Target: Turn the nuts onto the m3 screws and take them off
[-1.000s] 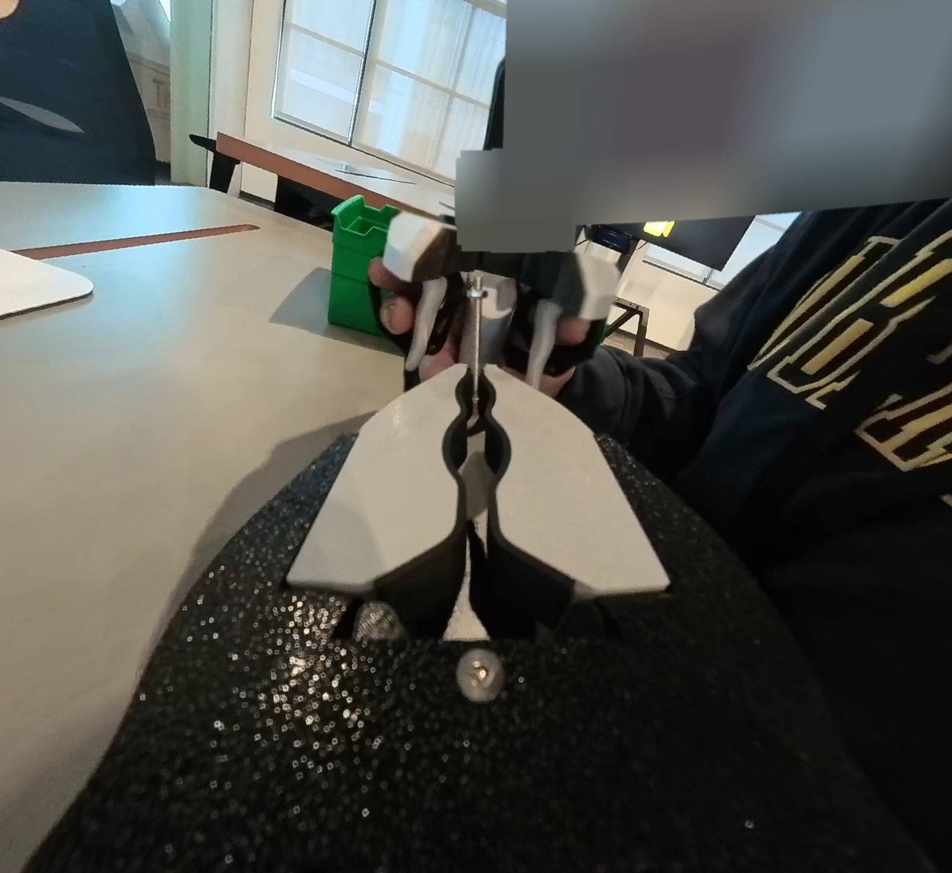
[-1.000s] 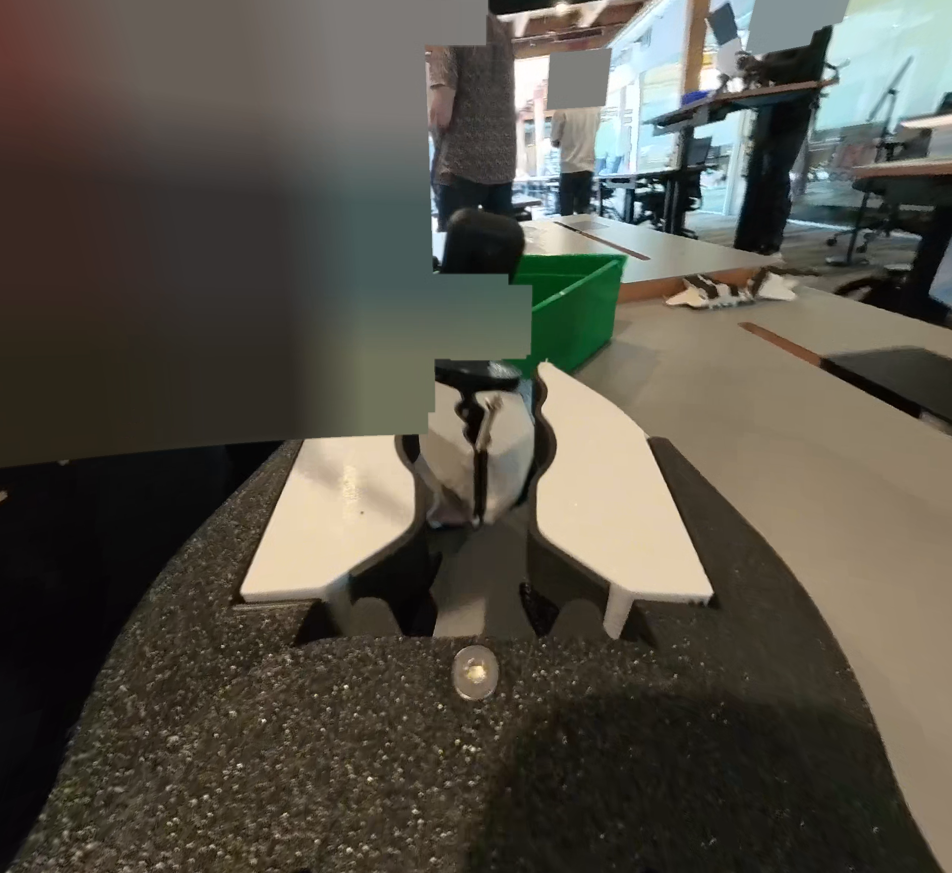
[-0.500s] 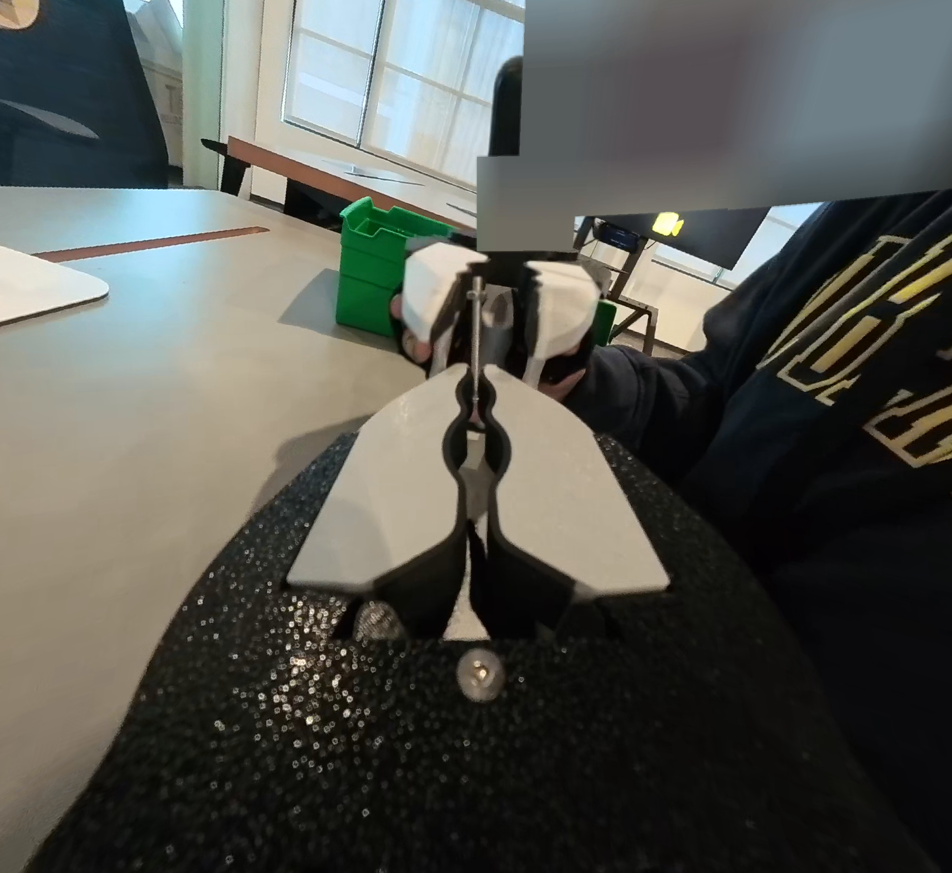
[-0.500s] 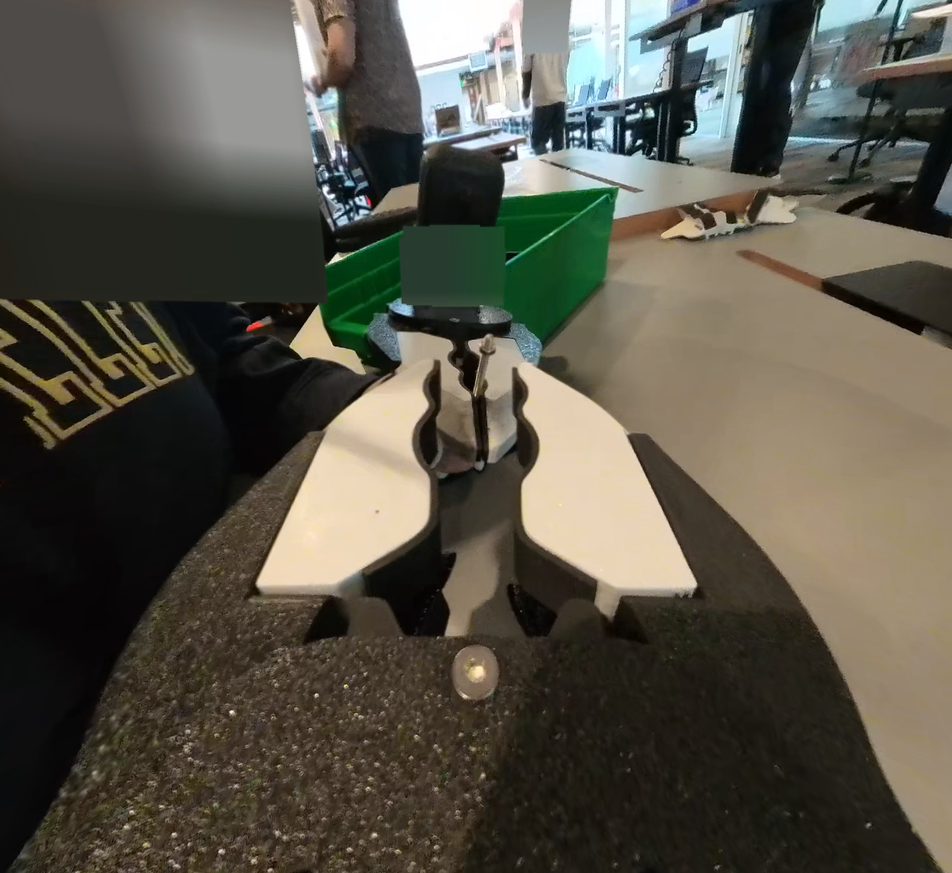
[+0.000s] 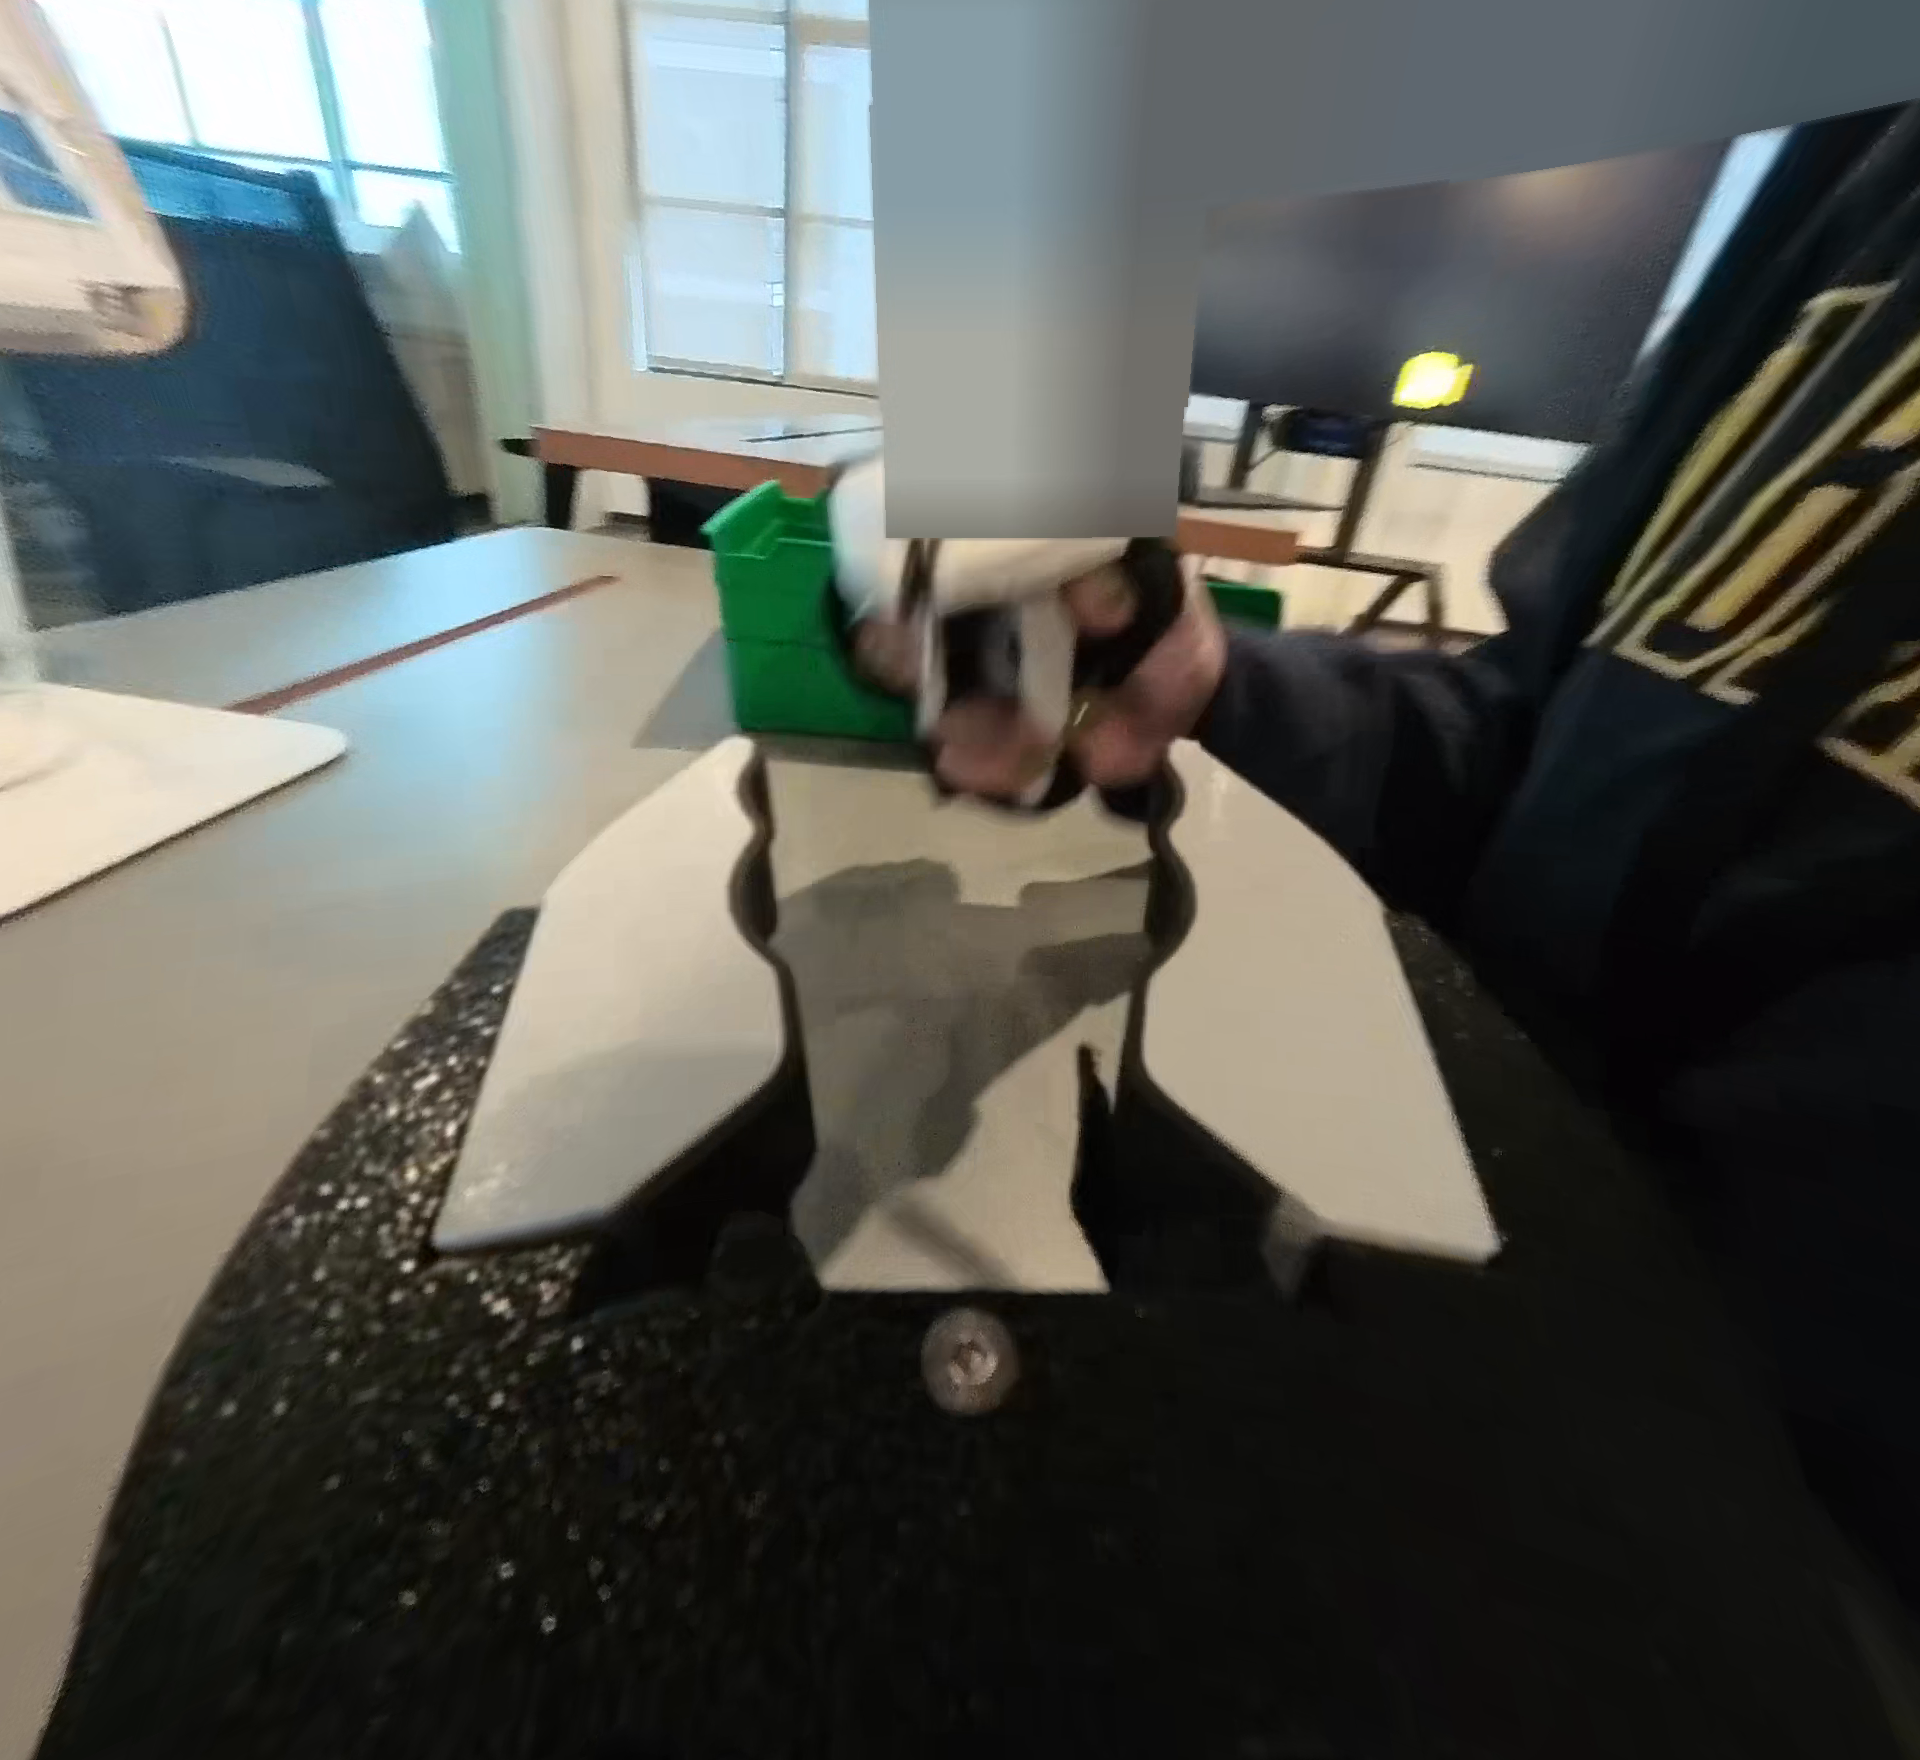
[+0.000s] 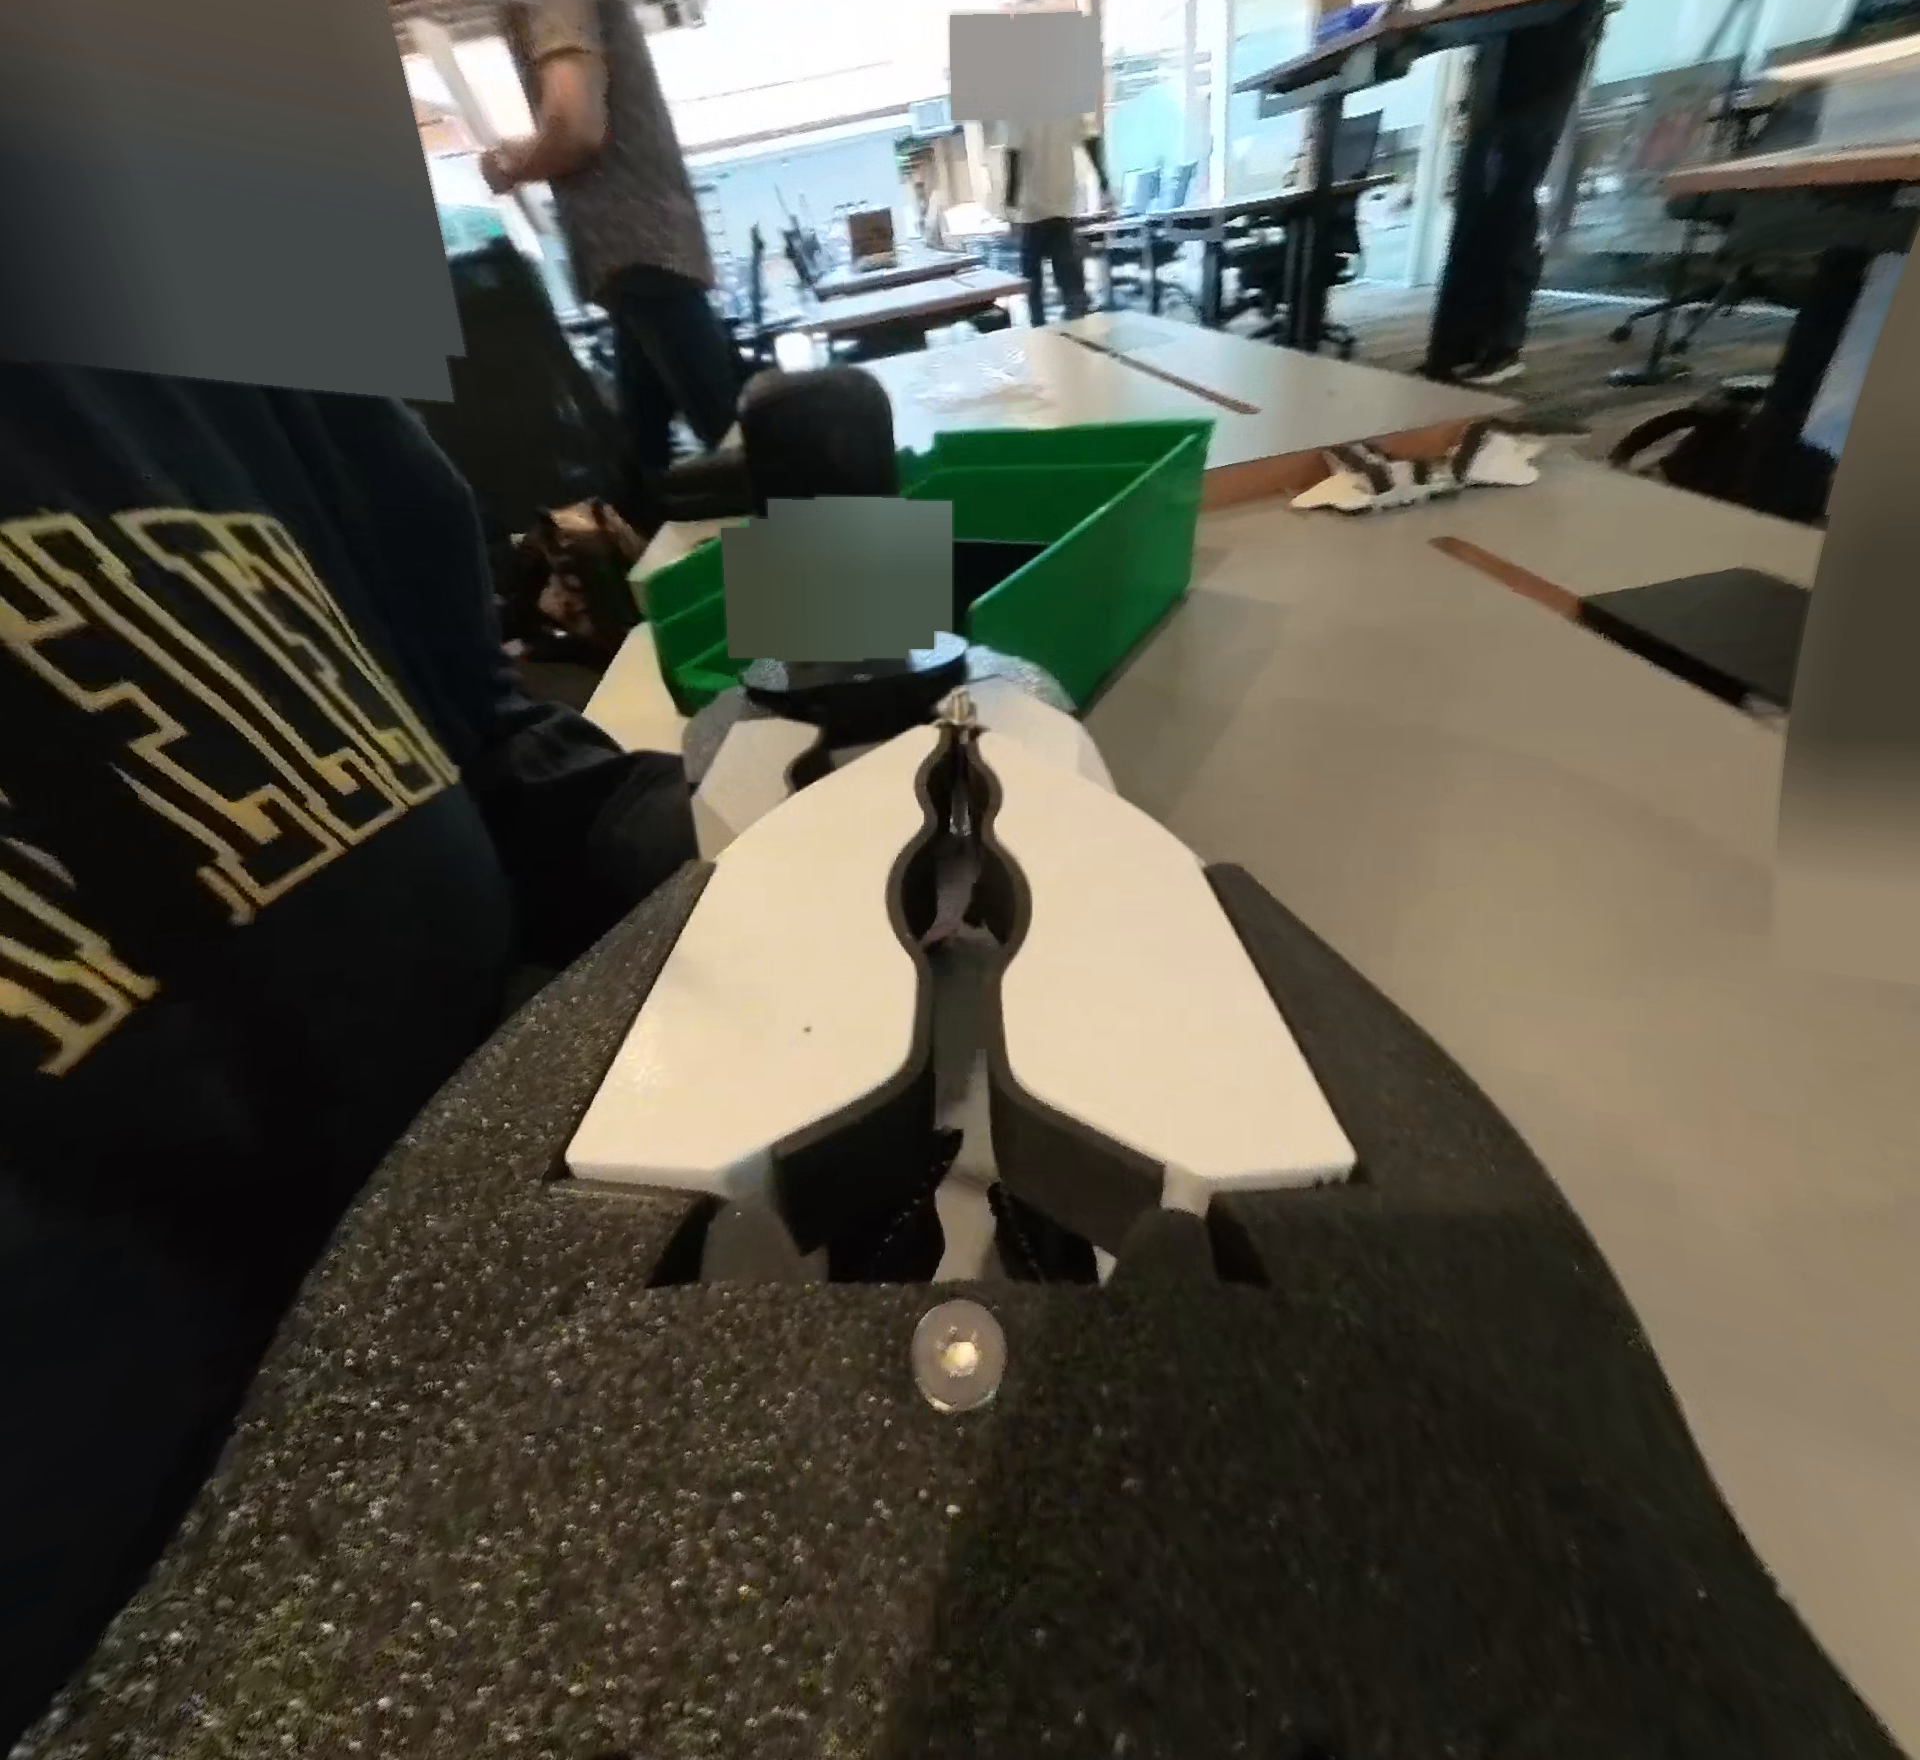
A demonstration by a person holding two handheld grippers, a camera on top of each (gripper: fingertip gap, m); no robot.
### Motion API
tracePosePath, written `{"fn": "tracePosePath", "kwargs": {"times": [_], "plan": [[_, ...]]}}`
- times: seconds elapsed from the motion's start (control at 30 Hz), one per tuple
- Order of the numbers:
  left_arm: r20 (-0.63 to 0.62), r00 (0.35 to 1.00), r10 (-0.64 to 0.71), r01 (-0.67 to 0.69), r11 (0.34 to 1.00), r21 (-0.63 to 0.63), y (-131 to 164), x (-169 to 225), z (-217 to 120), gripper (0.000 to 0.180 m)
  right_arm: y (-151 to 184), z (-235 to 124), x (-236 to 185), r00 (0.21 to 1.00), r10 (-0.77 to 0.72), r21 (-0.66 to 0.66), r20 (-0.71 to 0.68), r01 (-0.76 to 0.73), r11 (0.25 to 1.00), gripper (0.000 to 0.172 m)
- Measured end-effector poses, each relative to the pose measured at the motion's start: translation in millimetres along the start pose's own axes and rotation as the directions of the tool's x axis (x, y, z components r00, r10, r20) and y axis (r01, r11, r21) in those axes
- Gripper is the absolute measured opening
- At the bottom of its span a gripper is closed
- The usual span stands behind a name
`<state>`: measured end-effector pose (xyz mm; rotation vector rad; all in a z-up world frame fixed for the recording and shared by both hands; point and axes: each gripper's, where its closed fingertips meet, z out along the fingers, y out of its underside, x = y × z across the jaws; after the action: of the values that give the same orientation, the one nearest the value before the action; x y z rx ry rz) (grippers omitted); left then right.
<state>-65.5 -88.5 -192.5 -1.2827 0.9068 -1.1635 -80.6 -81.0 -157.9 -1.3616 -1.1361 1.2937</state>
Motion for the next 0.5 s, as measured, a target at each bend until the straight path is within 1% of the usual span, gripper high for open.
{"fn": "tracePosePath", "kwargs": {"times": [0.07, 0.13, 0.2, 0.27, 0.3, 0.33, 0.37, 0.4, 0.43, 0.5], "plan": [[0.026, 1.0, 0.007, -0.006, 1.0, -0.019, 3, -3, 0, 0.067, -15, -27, 7, 0.994, -0.025, -0.031, -0.108, 0.021, 0.999, 0.002], [0.049, 0.999, -0.001, 0.003, 0.999, -0.033, 5, -7, -1, 0.066, -29, -71, 23, 0.955, -0.072, -0.118, -0.289, 0.039, 0.992, 0.002], [0.079, 0.997, -0.012, 0.015, 0.999, -0.039, 7, -13, -2, 0.066, -40, -130, 40, 0.868, -0.094, -0.207, -0.488, -0.01, 0.978, 0.002], [0.112, 0.993, -0.035, 0.041, 0.998, -0.046, 9, -19, -3, 0.061, -37, -195, 54, 0.737, -0.084, -0.296, -0.671, -0.162, 0.941, 0.002], [0.141, 0.989, -0.05, 0.058, 0.997, -0.052, 11, -24, -3, 0.056, -27, -231, 62, 0.642, -0.107, -0.348, -0.759, -0.261, 0.901, 0.002], [0.165, 0.984, -0.061, 0.072, 0.996, -0.06, 12, -27, -4, 0.05, -13, -269, 68, 0.533, -0.14, -0.384, -0.834, -0.38, 0.842, 0.002], [0.176, 0.982, -0.062, 0.075, 0.995, -0.07, 13, -29, -5, 0.041, 5, -305, 70, 0.435, -0.163, -0.392, -0.885, -0.511, 0.765, 0.002], [0.198, 0.979, -0.053, 0.071, 0.994, -0.087, 14, -31, -6, 0.024, 25, -334, 68, 0.361, -0.161, -0.369, -0.918, -0.637, 0.677, 0.002], [0.249, 0.968, -0.039, 0.071, 0.99, -0.122, 18, -36, -8, 0.003, 45, -357, 66, 0.3, -0.145, -0.325, -0.943, -0.734, 0.596, 0.002], [0.388, 0.922, -0.002, 0.093, 0.972, -0.216, 26, -54, -14, 0.0, 81, -385, 61, 0.237, -0.113, -0.262, -0.965, -0.844, 0.467, 0.002]]}}
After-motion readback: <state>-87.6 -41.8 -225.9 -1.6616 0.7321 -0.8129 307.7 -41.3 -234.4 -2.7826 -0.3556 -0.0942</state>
